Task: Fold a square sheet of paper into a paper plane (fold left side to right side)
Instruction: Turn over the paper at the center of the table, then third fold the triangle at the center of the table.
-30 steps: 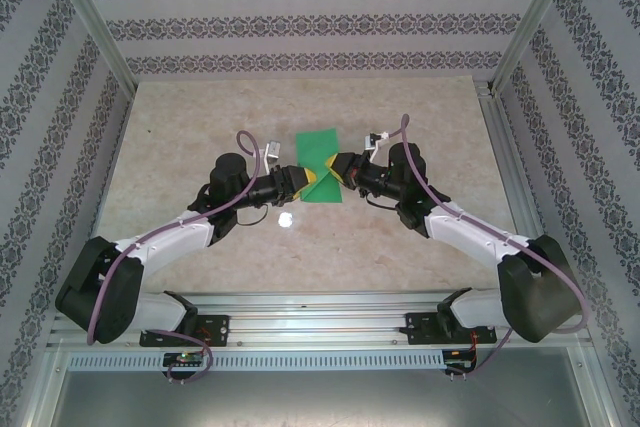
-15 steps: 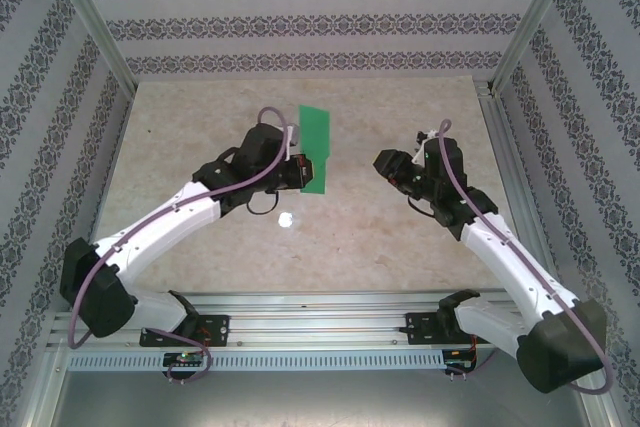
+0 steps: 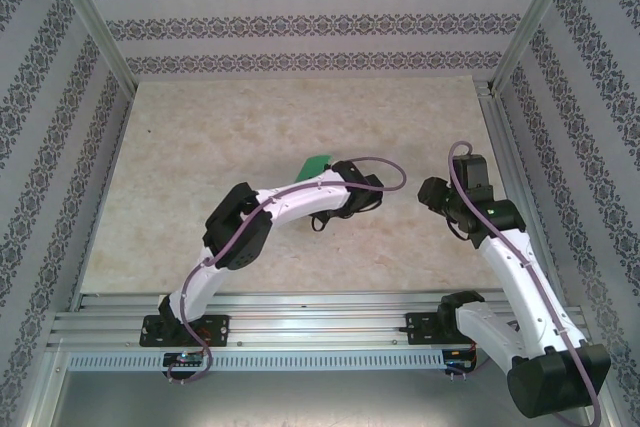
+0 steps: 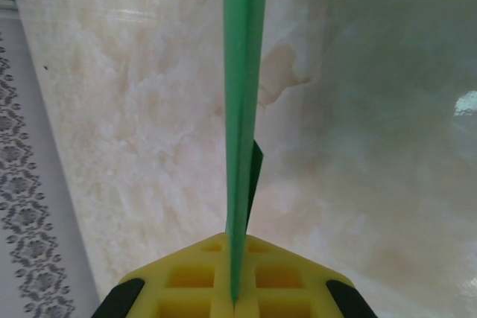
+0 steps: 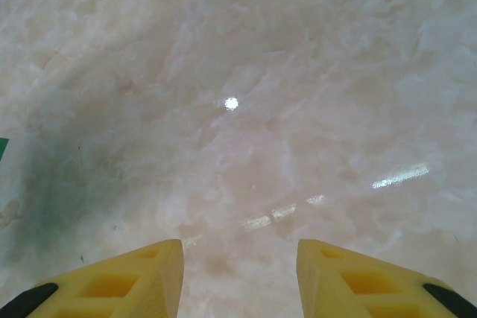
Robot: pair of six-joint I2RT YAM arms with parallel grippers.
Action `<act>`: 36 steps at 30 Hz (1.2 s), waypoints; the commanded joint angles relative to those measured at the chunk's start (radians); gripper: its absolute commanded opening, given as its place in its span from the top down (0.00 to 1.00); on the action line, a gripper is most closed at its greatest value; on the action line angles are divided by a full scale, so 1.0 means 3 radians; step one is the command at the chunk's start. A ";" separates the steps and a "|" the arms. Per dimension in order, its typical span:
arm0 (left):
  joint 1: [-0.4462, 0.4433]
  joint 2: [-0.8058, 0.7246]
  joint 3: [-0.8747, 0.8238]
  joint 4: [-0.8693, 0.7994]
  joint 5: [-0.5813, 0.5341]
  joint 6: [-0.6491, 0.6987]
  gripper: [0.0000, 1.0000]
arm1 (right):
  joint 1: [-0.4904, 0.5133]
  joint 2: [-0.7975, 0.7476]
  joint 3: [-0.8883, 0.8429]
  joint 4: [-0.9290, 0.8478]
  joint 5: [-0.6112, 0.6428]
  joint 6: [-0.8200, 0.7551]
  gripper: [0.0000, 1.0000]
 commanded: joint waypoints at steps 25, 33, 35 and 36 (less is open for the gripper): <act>0.0952 -0.2471 -0.2142 0.2578 0.2916 0.0382 0.27 | 0.0382 0.0057 -0.0107 0.0540 -0.0794 0.0256 0.56; 0.1831 -0.3084 -0.3370 0.3746 0.4151 0.0044 0.23 | 0.1416 0.1586 0.0015 0.2315 -0.1034 0.0978 0.60; 0.1969 -0.3035 -0.3481 0.3852 0.4258 0.0033 0.23 | 0.1489 0.1972 0.0206 0.2463 -0.1073 0.1004 0.61; 0.2026 -0.3009 -0.3527 0.3890 0.4290 0.0042 0.23 | 0.1502 0.2158 0.0301 0.2530 -0.1088 0.1008 0.61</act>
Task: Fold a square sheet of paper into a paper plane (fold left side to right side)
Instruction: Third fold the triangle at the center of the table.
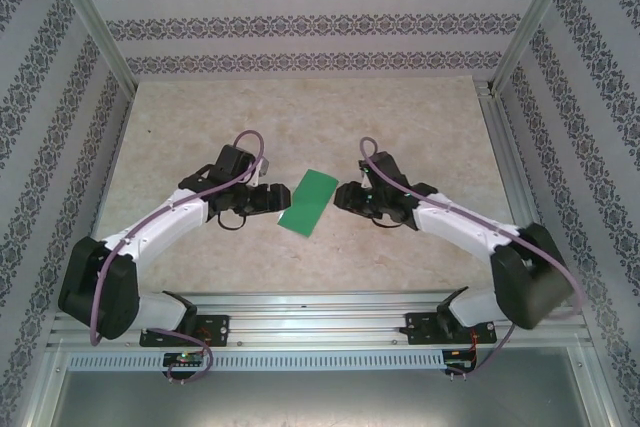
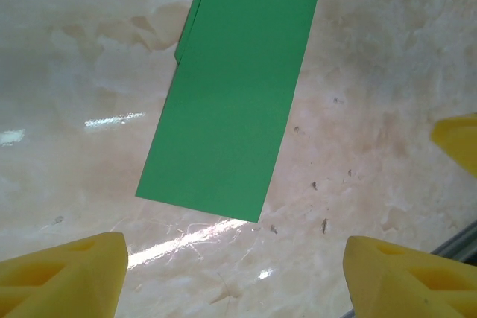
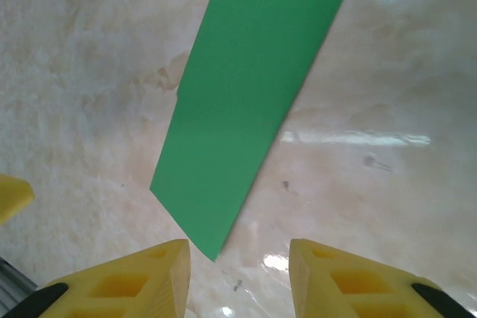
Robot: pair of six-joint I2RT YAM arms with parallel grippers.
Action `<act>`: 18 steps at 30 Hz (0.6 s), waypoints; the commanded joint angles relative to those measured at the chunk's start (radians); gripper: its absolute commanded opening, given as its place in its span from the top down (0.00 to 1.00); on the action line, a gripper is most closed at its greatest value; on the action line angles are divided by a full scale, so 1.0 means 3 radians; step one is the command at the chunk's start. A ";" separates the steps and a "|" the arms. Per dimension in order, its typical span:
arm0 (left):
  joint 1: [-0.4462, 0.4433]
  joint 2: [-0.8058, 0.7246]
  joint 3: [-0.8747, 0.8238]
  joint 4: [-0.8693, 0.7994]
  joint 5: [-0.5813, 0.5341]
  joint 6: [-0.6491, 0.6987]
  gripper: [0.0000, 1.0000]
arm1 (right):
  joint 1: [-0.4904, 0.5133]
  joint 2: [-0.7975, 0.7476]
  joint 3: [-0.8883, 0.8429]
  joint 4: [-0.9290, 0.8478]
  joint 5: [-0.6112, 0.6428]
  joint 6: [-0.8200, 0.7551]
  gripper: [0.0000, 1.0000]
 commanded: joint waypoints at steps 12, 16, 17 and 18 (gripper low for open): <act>0.0240 0.0530 -0.0188 0.0783 0.0499 -0.0003 0.22 | -0.0092 0.1379 0.0931 0.0504 -0.0108 -0.0045 0.60; 0.0241 0.0689 -0.0157 0.0865 0.0567 0.0011 0.22 | -0.0143 0.1538 0.0951 0.0443 -0.0170 -0.0078 0.61; 0.0238 0.0736 -0.0134 0.0869 0.0580 0.0027 0.23 | -0.0148 0.1570 0.0953 0.0437 -0.0175 -0.0087 0.61; 0.0239 0.0786 -0.0120 0.0878 0.0589 0.0040 0.23 | -0.0152 0.1598 0.0970 0.0394 -0.0166 -0.0109 0.61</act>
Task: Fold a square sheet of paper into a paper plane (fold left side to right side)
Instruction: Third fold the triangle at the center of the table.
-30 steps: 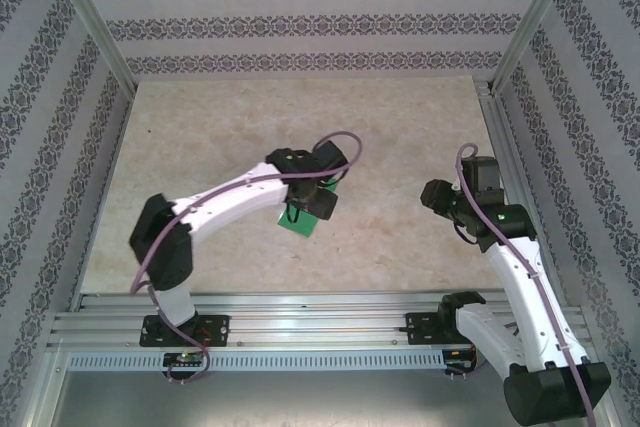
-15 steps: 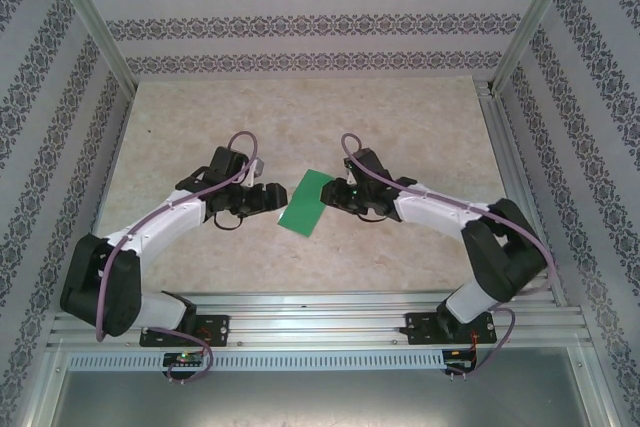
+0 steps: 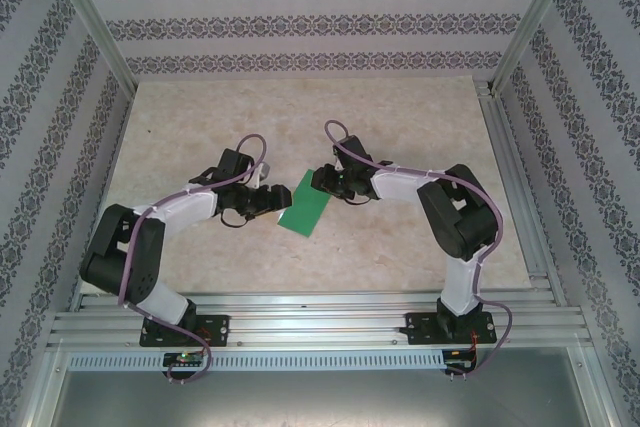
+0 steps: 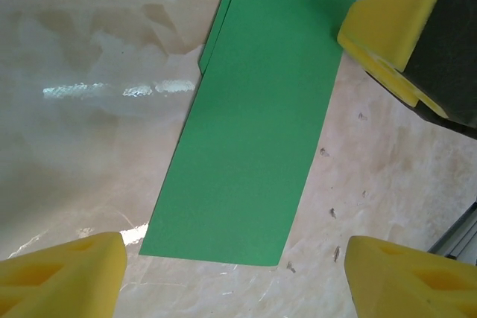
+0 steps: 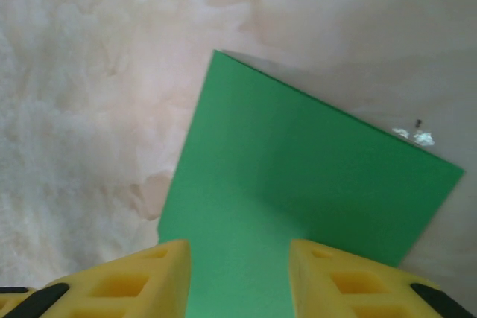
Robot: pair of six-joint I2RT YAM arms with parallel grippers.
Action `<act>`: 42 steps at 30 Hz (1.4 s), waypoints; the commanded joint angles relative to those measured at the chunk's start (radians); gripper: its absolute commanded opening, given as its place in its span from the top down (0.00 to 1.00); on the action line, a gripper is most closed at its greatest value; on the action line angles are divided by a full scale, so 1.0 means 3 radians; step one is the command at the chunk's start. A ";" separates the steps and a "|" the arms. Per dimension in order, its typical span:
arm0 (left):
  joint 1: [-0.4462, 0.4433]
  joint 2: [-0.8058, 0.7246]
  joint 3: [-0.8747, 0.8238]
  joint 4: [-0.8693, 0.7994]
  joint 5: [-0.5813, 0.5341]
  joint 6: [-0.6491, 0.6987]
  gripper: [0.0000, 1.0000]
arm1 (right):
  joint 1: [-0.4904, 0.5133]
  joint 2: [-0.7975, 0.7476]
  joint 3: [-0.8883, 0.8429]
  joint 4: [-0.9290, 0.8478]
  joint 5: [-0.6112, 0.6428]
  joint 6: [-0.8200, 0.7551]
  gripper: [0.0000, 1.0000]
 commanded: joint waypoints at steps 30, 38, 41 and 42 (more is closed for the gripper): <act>-0.0118 0.0746 0.0269 0.0336 0.0681 0.0009 0.59 | -0.0106 0.0219 0.0045 -0.0089 -0.0135 -0.0227 0.64; -0.0125 0.0669 0.0234 0.0283 0.0545 0.0007 0.67 | -0.0110 0.0205 0.0044 -0.0080 -0.0145 -0.0236 0.64; -0.0125 0.0607 0.0263 0.0228 0.0510 0.0012 0.77 | -0.0125 0.0172 0.0017 0.0030 -0.0203 -0.0264 0.63; -0.0127 0.0589 0.0274 0.0222 0.0511 0.0005 0.79 | -0.0131 0.0143 0.0005 0.0079 -0.0223 -0.0283 0.62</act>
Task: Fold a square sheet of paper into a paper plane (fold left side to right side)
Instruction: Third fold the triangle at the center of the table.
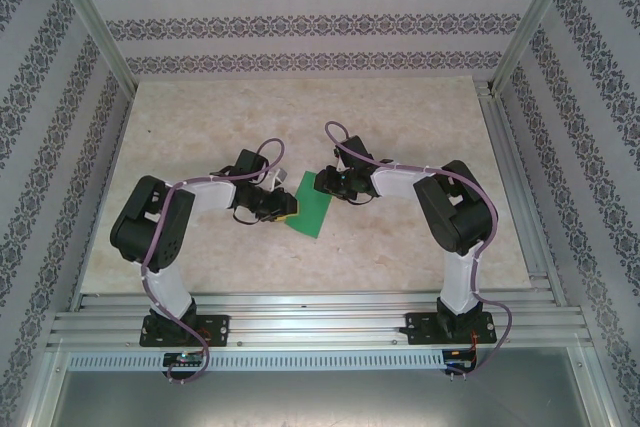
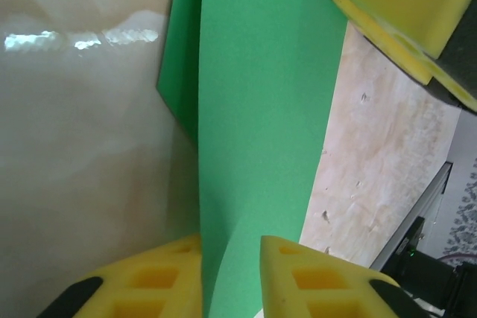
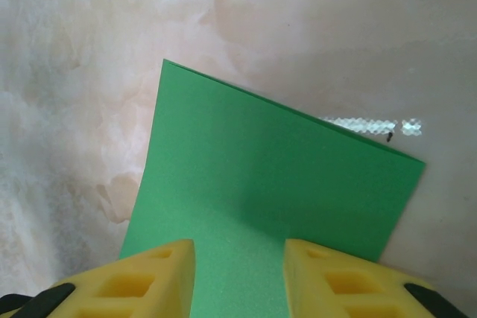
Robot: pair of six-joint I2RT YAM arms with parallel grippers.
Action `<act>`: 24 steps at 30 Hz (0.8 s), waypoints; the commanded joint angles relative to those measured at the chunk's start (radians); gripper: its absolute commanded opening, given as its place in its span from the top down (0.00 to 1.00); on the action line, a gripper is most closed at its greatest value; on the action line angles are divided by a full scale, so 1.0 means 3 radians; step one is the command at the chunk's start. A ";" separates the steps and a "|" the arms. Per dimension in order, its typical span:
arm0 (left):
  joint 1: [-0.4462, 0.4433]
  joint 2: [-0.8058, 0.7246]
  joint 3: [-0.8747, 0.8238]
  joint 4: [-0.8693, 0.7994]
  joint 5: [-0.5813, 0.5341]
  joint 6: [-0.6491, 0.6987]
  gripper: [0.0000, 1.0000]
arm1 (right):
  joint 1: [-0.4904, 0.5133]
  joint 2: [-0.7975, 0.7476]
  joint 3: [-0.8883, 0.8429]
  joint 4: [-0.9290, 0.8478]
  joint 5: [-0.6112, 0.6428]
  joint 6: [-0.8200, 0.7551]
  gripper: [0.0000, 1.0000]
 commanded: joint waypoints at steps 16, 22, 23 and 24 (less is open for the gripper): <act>-0.0294 -0.0174 0.0360 -0.0513 -0.0338 -0.0185 0.97 | 0.0462 -0.1560 -0.1154 0.0259 0.0345 -0.0946 0.52; -0.0325 -0.0116 0.0450 -0.0621 -0.0390 -0.0301 1.00 | 0.0913 -0.1403 -0.1199 0.0505 0.0668 -0.1101 0.46; -0.0331 -0.0105 0.0464 -0.0643 -0.0392 -0.0309 1.00 | 0.0951 -0.1362 -0.1206 0.0540 0.0703 -0.1135 0.46; -0.0335 -0.0096 0.0474 -0.0666 -0.0399 -0.0317 1.00 | 0.0987 -0.1318 -0.1194 0.0552 0.0755 -0.1172 0.46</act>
